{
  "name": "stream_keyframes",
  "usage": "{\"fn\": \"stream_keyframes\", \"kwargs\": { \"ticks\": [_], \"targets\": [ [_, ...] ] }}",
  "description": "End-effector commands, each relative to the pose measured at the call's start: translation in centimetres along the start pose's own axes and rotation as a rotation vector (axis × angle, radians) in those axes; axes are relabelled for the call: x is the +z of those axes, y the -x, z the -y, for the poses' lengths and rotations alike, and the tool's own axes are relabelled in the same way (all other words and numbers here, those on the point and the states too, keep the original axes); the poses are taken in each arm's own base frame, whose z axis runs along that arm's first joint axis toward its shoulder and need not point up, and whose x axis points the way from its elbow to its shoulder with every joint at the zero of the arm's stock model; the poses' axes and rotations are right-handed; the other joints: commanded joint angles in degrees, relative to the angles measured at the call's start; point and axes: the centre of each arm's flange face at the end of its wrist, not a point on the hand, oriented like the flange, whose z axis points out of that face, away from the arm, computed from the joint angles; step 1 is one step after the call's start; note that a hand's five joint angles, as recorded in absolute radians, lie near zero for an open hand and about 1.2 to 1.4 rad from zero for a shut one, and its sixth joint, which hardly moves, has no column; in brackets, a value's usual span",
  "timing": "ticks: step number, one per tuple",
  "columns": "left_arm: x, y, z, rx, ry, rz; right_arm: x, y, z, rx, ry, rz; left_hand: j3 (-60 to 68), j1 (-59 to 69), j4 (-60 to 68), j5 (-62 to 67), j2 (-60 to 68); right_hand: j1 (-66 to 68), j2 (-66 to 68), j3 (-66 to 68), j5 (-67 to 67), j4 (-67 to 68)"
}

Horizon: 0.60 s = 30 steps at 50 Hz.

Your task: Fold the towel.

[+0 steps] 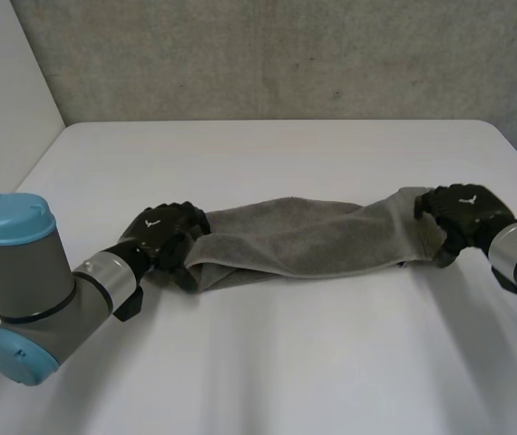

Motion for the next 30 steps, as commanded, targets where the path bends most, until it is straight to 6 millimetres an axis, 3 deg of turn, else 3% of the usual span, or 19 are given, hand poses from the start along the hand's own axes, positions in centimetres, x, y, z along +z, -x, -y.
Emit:
{"fn": "stream_keyframes", "kwargs": {
  "ticks": [1, 9, 18, 23, 25, 30],
  "targets": [
    [0.2, 0.1, 0.1, 0.006, -0.018, 0.002, -0.1, 1.4, -1.2, -0.027, -0.031, 0.034, -3.58, -3.24, -3.43, -1.2, -3.09, -2.19, -2.49, -2.25, -0.38, -2.43],
    [0.1, 0.0, -0.2, 0.006, -0.018, 0.002, 1.7, 2.0, -3.3, -0.051, -0.013, 0.052, -3.58, -3.24, -3.43, -1.2, -3.09, -0.51, -0.81, -0.57, 1.3, -0.75],
    [0.1, 0.0, -0.3, 0.006, -0.016, 0.002, 3.3, 1.8, -3.6, -0.068, -0.054, 0.028, -3.58, -3.24, -3.43, -1.2, -3.09, 7.91, 7.6, 7.85, 9.72, 7.67],
    [0.1, 0.0, -0.4, 0.007, -0.017, -0.001, 3.8, 1.7, -3.6, -0.063, -0.062, 0.026, -3.58, -3.24, -3.43, -1.2, -3.09, 24.9, 24.59, 24.84, 26.71, 24.66],
    [0.1, 0.0, -0.4, 0.008, -0.022, 0.001, 3.8, 1.5, -3.2, -0.06, -0.073, 0.019, -3.75, -3.4, -3.6, -1.37, -3.25, 42.14, 41.83, 42.08, 43.95, 41.9],
    [0.2, 0.0, -0.4, 0.012, -0.033, 0.0, 3.1, 0.9, -1.5, -0.027, -0.113, 0.002, -3.75, -3.4, -3.6, -1.37, -3.25, 48.39, 48.08, 48.33, 50.2, 48.15]
  ]
}}
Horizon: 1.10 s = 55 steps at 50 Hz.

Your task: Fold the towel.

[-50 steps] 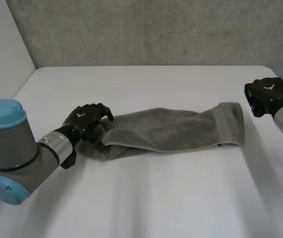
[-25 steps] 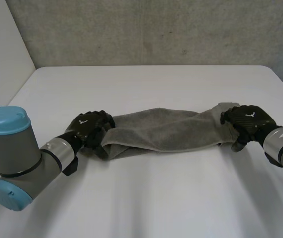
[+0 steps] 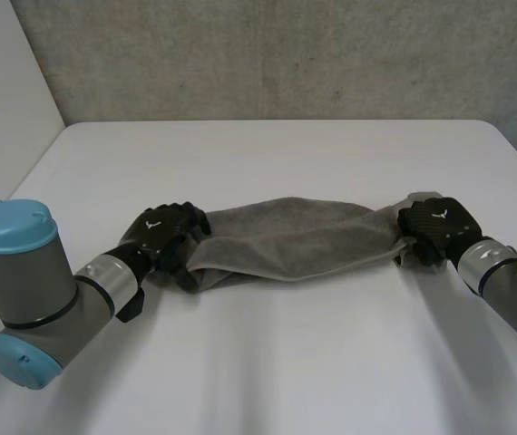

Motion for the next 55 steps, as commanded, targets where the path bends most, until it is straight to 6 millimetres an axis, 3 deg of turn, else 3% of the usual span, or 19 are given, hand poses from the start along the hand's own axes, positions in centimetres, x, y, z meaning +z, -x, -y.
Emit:
{"fn": "stream_keyframes", "kwargs": {
  "ticks": [1, 6, 23, 28, 30, 31, 33, 36, 39, 41, 42, 43, 44, 46, 47, 49, 50, 52, 55],
  "targets": [
    [0.1, 0.0, 0.0, 0.005, -0.014, 0.0, -0.6, -0.7, 1.8, 0.033, -0.042, -0.022, -3.75, -3.4, -3.56, -1.21, -3.21, 5.19, 7.88, 6.55, 5.71, 6.07],
    [0.2, 0.0, 0.0, 0.007, -0.031, -0.003, -1.9, -1.4, 3.7, 0.095, -0.089, -0.036, -3.75, -3.4, -3.56, -1.21, -3.21, 5.19, 7.88, 6.55, 5.71, 6.07],
    [0.1, -1.2, -0.7, 0.019, -0.017, -0.033, -2.9, -1.0, 3.6, 0.124, -0.077, -0.031, -2.41, -2.06, -2.21, 0.14, -1.86, 5.19, 7.88, 6.55, 5.71, 6.07],
    [0.2, -1.2, -0.8, 0.023, -0.02, -0.034, -3.0, -0.9, 3.7, 0.131, -0.073, -0.025, 17.44, 17.79, 17.64, 19.98, 17.99, 5.19, 7.88, 6.55, 5.71, 6.07],
    [0.6, -1.1, -0.6, 0.028, -0.035, -0.033, -3.3, -0.8, 4.1, 0.136, -0.072, -0.009, 42.39, 42.74, 42.59, 44.93, 42.93, 5.19, 7.88, 6.55, 5.71, 6.07],
    [0.6, -1.1, -0.6, 0.028, -0.035, -0.033, -3.3, -0.8, 4.1, 0.136, -0.072, -0.009, 42.5, 42.85, 42.7, 45.05, 43.05, 5.19, 7.88, 6.55, 5.71, 6.07],
    [1.1, -0.9, 0.0, 0.036, -0.071, -0.029, -4.1, -0.9, 5.1, 0.141, -0.076, 0.011, 61.24, 61.59, 61.43, 63.78, 61.78, 5.19, 7.88, 6.55, 5.71, 6.07],
    [1.3, -0.6, 0.6, 0.037, -0.09, -0.021, -4.5, -1.2, 5.5, 0.147, -0.069, 0.018, 61.32, 61.67, 61.52, 63.87, 61.87, 5.19, 7.88, 6.55, 5.71, 6.07],
    [1.3, 0.0, 2.1, 0.046, -0.125, 0.001, -5.4, -1.4, 7.0, 0.157, -0.061, 0.043, 61.32, 61.67, 61.52, 63.87, 61.87, 5.19, 7.88, 6.55, 5.71, 6.07],
    [0.4, 0.1, 4.6, 0.068, -0.193, 0.012, -6.6, -1.8, 9.1, 0.162, -0.054, 0.055, 61.32, 61.67, 61.52, 63.87, 61.87, 5.19, 7.88, 6.55, 5.71, 6.07],
    [0.4, 0.1, 4.6, 0.068, -0.193, 0.012, -6.6, -1.8, 9.1, 0.162, -0.054, 0.055, 61.32, 61.67, 61.52, 63.87, 61.87, 5.19, 7.88, 6.55, 5.71, 6.07],
    [-0.3, 0.3, 6.5, 0.08, -0.242, 0.022, -7.3, -1.9, 10.2, 0.163, -0.05, 0.06, 61.32, 61.67, 61.52, 63.87, 61.87, 5.19, 7.88, 6.55, 5.71, 6.07],
    [-0.3, 0.3, 6.5, 0.081, -0.242, 0.023, -7.9, -2.1, 11.3, 0.164, -0.047, 0.065, 61.32, 61.67, 61.52, 63.87, 61.87, 5.19, 7.88, 6.55, 5.71, 6.07],
    [-2.1, 0.4, 9.8, 0.098, -0.329, 0.038, -8.5, -2.3, 12.4, 0.164, -0.048, 0.068, 61.32, 61.67, 61.52, 63.87, 61.87, 5.19, 7.88, 6.55, 5.71, 6.07],
    [-2.1, 0.4, 9.8, 0.098, -0.329, 0.038, -8.5, -2.4, 12.4, 0.164, -0.048, 0.068, 61.32, 61.67, 61.52, 63.87, 61.87, 5.19, 7.88, 6.55, 5.71, 6.07],
    [-4.1, -0.2, 12.9, 0.133, -0.409, 0.037, -9.6, -2.7, 14.7, 0.152, -0.069, 0.082, 61.32, 61.67, 61.52, 63.87, 61.87, 5.19, 7.88, 6.55, 5.71, 6.07],
    [-4.1, -0.2, 13.0, 0.133, -0.41, 0.037, -9.6, -2.7, 14.7, 0.152, -0.069, 0.082, 61.32, 61.67, 61.52, 63.87, 61.87, 5.19, 7.88, 6.55, 5.71, 6.07],
    [-6.3, -0.9, 16.2, 0.167, -0.493, 0.038, -10.8, -3.0, 17.0, 0.136, -0.102, 0.112, 61.32, 61.67, 61.52, 63.87, 61.87, 5.19, 7.88, 6.55, 5.71, 6.07],
    [-7.2, -1.0, 17.6, 0.181, -0.526, 0.04, -11.3, -3.2, 18.0, 0.13, -0.115, 0.123, 61.32, 61.67, 61.52, 63.87, 61.87, 5.19, 7.88, 6.55, 5.71, 6.07]
  ]
}}
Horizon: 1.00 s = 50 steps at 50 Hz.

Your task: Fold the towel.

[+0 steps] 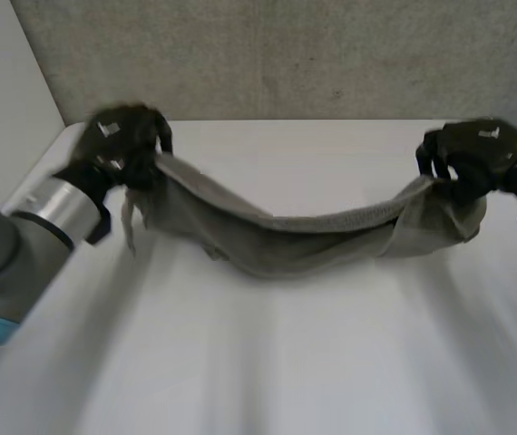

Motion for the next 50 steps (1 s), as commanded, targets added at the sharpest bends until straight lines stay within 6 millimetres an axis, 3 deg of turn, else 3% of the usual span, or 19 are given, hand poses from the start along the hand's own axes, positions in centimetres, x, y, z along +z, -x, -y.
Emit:
{"fn": "stream_keyframes", "kwargs": {
  "ticks": [1, 6, 8, 11, 16, 22, 29, 32, 35, 36, 37, 40, 41, 42, 43, 44, 45, 48, 50],
  "targets": [
    [-1.5, -0.1, 7.1, 0.057, -0.145, -0.001, -2.0, 0.3, 4.4, -0.031, -0.046, 0.058, 4.28, 7.62, 2.52, 6.38, 4.55, 3.83, 7.17, 4.03, 4.26, 3.58],
    [-1.7, -0.4, 7.5, 0.057, -0.128, -0.037, -2.4, 0.6, 5.2, -0.076, -0.029, 0.104, 4.28, 7.62, 2.52, 6.38, 4.55, 3.38, 6.73, 3.59, 3.82, 3.14],
    [-1.5, -0.3, 6.7, 0.049, -0.103, -0.044, -1.3, 0.7, 3.5, -0.088, 0.028, 0.124, 4.28, 7.62, 2.52, 6.38, 4.55, 3.72, 7.06, 3.92, 4.15, 3.47],
    [-0.8, 0.4, 3.7, 0.017, -0.015, -0.033, -0.3, 0.7, 2.0, -0.068, 0.07, 0.141, 4.28, 7.62, 2.52, 6.38, 4.55, 3.83, 7.17, 4.03, 4.26, 3.58],
    [-0.7, 1.0, -3.5, -0.059, 0.192, -0.021, 3.0, 1.5, -3.7, 0.011, 0.164, 0.192, 4.28, 7.62, 2.52, 6.38, 4.55, 3.38, 6.73, 3.59, 3.82, 3.14],
    [-1.5, 0.8, -8.3, -0.113, 0.328, -0.022, 5.2, 1.9, -8.8, 0.063, 0.235, 0.201, 4.28, 7.62, 2.52, 6.38, 4.55, 1.87, 5.21, 2.07, 2.3, 1.62],
    [-1.7, 0.6, -10.1, -0.055, 0.381, -0.043, 5.4, 2.1, -10.2, 0.076, 0.275, 0.195, 4.28, 7.62, 2.52, 6.38, 4.55, 3.83, 7.17, 4.03, 4.26, 3.58],
    [-1.3, 0.7, -10.1, -0.003, 0.376, -0.051, 6.3, 2.0, -7.7, 0.017, 0.193, 0.183, 4.28, 7.62, 2.52, 6.38, 4.55, 3.83, 7.17, 4.03, 4.26, 3.58],
    [2.0, 1.7, -6.9, 0.136, 0.239, -0.046, 7.5, 1.4, -3.4, -0.06, 0.058, 0.141, 4.28, 7.62, 2.52, 6.38, 4.55, 3.83, 7.17, 4.03, 4.26, 3.58],
    [3.6, 2.0, -4.7, 0.164, 0.164, -0.042, 7.9, 1.0, -0.5, -0.098, -0.034, 0.102, 4.28, 7.62, 2.52, 6.38, 4.55, 3.83, 7.17, 4.03, 4.26, 3.58],
    [5.1, 2.2, -1.6, 0.192, 0.065, -0.036, 7.9, 1.0, -0.5, -0.098, -0.034, 0.101, 4.28, 7.62, 2.52, 6.38, 4.55, 3.83, 7.17, 4.03, 4.26, 3.58],
    [6.2, 2.2, 1.4, 0.215, -0.031, -0.029, 7.8, -0.4, 5.9, -0.164, -0.258, 0.001, 4.28, 7.62, 2.52, 6.38, 4.55, 3.83, 7.17, 4.03, 4.26, 3.58],
    [7.0, 2.3, 4.4, 0.231, -0.125, -0.01, 7.3, -1.0, 8.8, -0.186, -0.367, -0.047, 4.28, 7.62, 2.52, 6.38, 4.55, 3.83, 7.17, 4.03, 4.26, 3.58],
    [7.4, 2.3, 7.9, 0.237, -0.222, 0.016, 7.3, -1.1, 8.8, -0.186, -0.368, -0.048, 4.28, 7.62, 2.52, 6.38, 4.55, 3.83, 7.17, 4.03, 4.26, 3.58],
    [7.4, 2.3, 7.9, 0.238, -0.223, 0.016, 6.5, -1.5, 11.5, -0.199, -0.474, -0.087, 4.28, 7.62, 2.52, 6.38, 4.55, 3.83, 7.17, 4.03, 4.26, 3.58],
    [7.1, 2.4, 11.1, 0.231, -0.309, 0.042, 5.7, -1.9, 13.3, -0.207, -0.559, -0.124, 4.28, 7.62, 2.52, 6.38, 4.55, 3.83, 7.17, 4.03, 4.26, 3.58],
    [6.7, 2.5, 13.7, 0.22, -0.383, 0.064, 5.7, -1.9, 13.3, -0.207, -0.56, -0.124, 4.28, 7.62, 2.52, 6.38, 4.55, 3.83, 7.17, 4.03, 4.26, 3.58],
    [6.3, 2.9, 15.4, 0.21, -0.435, 0.08, 4.9, -2.1, 14.5, -0.206, -0.627, -0.144, 4.28, 7.62, 2.52, 6.38, 4.55, 3.83, 7.17, 4.03, 4.26, 3.58],
    [6.1, 2.8, 15.2, 0.148, -0.446, 0.067, 5.4, -1.6, 11.9, -0.161, -0.501, -0.112, 4.28, 7.62, 2.52, 6.38, 4.55, 3.83, 7.17, 4.03, 4.26, 3.58]
  ]
}}
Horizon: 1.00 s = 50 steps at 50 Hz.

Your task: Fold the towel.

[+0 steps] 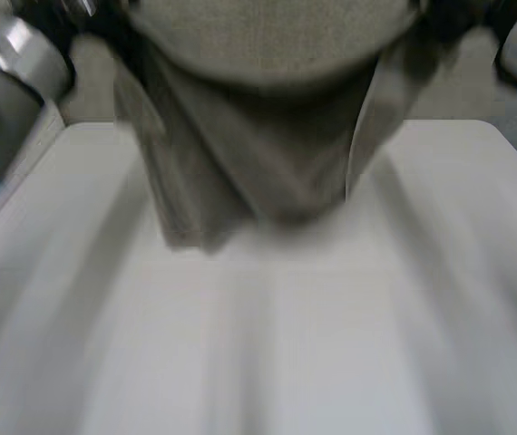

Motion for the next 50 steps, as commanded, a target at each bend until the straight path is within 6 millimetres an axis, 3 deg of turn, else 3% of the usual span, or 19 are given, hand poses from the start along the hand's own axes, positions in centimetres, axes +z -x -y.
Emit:
{"fn": "stream_keyframes", "kwargs": {
  "ticks": [1, 3, 4, 8, 9, 10, 11, 12, 13, 14, 16, 17, 19, 24, 30, 37, 50],
  "targets": [
    [0.4, 1.3, 4.5, -0.082, -0.142, 0.053, -0.7, -0.3, 0.6, 0.033, -0.008, -0.026, 3.73, 7.58, 2.24, 6.26, 4.07, 3.59, 6.34, 4.02, 4.13, 3.58],
    [-0.9, 0.3, 0.9, -0.135, -0.032, 0.039, -2.0, 1.5, -2.6, 0.054, 0.151, 0.021, 3.73, 7.58, 2.24, 6.26, 4.07, 3.59, 6.34, 4.02, 4.13, 3.58],
    [-0.9, 0.3, 0.9, -0.135, -0.031, 0.039, -2.0, 1.5, -2.6, 0.054, 0.152, 0.022, 3.73, 7.58, 2.24, 6.26, 4.07, 3.59, 6.34, 4.02, 4.13, 3.58],
    [-5.4, -2.6, -8.3, -0.206, 0.259, -0.037, -5.6, 6.7, -8.3, -0.082, 0.378, 0.173, 3.73, 7.58, 2.24, 6.26, 4.07, 3.59, 6.34, 4.02, 4.13, 3.58],
    [-5.4, -2.6, -8.3, -0.206, 0.26, -0.037, -5.6, 6.7, -8.3, -0.082, 0.378, 0.173, 3.73, 7.58, 2.24, 6.26, 4.07, 3.59, 6.34, 4.02, 4.13, 3.58],
    [-6.9, -3.6, -10.6, -0.216, 0.336, -0.07, -6.4, 7.4, -9.5, -0.098, 0.42, 0.192, 3.73, 7.58, 2.24, 6.26, 4.07, 3.59, 6.34, 4.02, 4.13, 3.58],
    [-6.9, -3.6, -10.6, -0.216, 0.337, -0.07, -7.3, 8.1, -10.9, -0.098, 0.466, 0.201, 3.73, 7.58, 2.24, 6.26, 4.07, 3.59, 6.34, 4.02, 4.13, 3.58],
    [-8.4, -4.5, -12.6, -0.223, 0.408, -0.1, -7.3, 8.1, -10.9, -0.098, 0.467, 0.201, 3.73, 7.58, 2.24, 6.26, 4.07, 3.59, 6.34, 4.02, 4.13, 3.58],
    [-10.0, -5.2, -14.3, -0.22, 0.473, -0.125, -8.1, 8.7, -12.3, -0.086, 0.507, 0.207, 3.73, 7.58, 2.24, 6.26, 4.07, 3.59, 6.34, 4.02, 4.13, 3.58],
    [-10.0, -5.2, -14.3, -0.22, 0.474, -0.125, -8.1, 8.7, -12.3, -0.086, 0.507, 0.207, 3.73, 7.58, 2.24, 6.26, 4.07, 3.59, 6.34, 4.02, 4.13, 3.58],
    [-13.2, -6.7, -17.3, -0.194, 0.585, -0.171, -9.8, 10.0, -15.1, -0.076, 0.571, 0.232, 3.73, 7.58, 2.24, 6.26, 4.07, 3.59, 6.34, 4.02, 4.13, 3.58],
    [-13.2, -6.7, -17.3, -0.194, 0.585, -0.172, -10.6, 10.6, -16.6, -0.068, 0.602, 0.242, 3.73, 7.58, 2.24, 6.26, 4.07, 3.59, 6.34, 4.02, 4.13, 3.58],
    [-15.4, -7.8, -19.1, -0.15, 0.65, -0.209, -11.2, 11.2, -17.8, -0.059, 0.626, 0.251, 3.73, 7.58, 2.24, 6.26, 4.07, 3.59, 6.34, 4.02, 4.13, 3.58],
    [-16.2, -8.2, -19.5, -0.093, 0.674, -0.234, -12.3, 12.0, -19.2, -0.042, 0.66, 0.267, 3.73, 7.58, 2.24, 6.26, 4.07, 3.59, 6.34, 4.02, 4.13, 3.58],
    [-15.7, -7.6, -19.0, -0.08, 0.651, -0.218, -12.5, 11.9, -19.2, -0.041, 0.669, 0.261, 3.73, 7.58, 2.24, 6.26, 4.07, 3.59, 6.34, 4.02, 4.13, 3.58],
    [-15.9, -7.4, -19.0, -0.081, 0.655, -0.21, -12.9, 11.9, -19.2, -0.032, 0.696, 0.259, 3.73, 7.58, 2.24, 6.26, 4.07, -15.34, -12.58, -14.91, -14.8, -15.35],
    [-15.9, -6.7, -19.1, -0.099, 0.66, -0.183, -13.3, 11.7, -19.2, -0.019, 0.713, 0.249, 3.73, 7.58, 2.24, 6.26, 4.07, -17.05, -14.3, -16.62, -16.52, -17.06]
  ]
}}
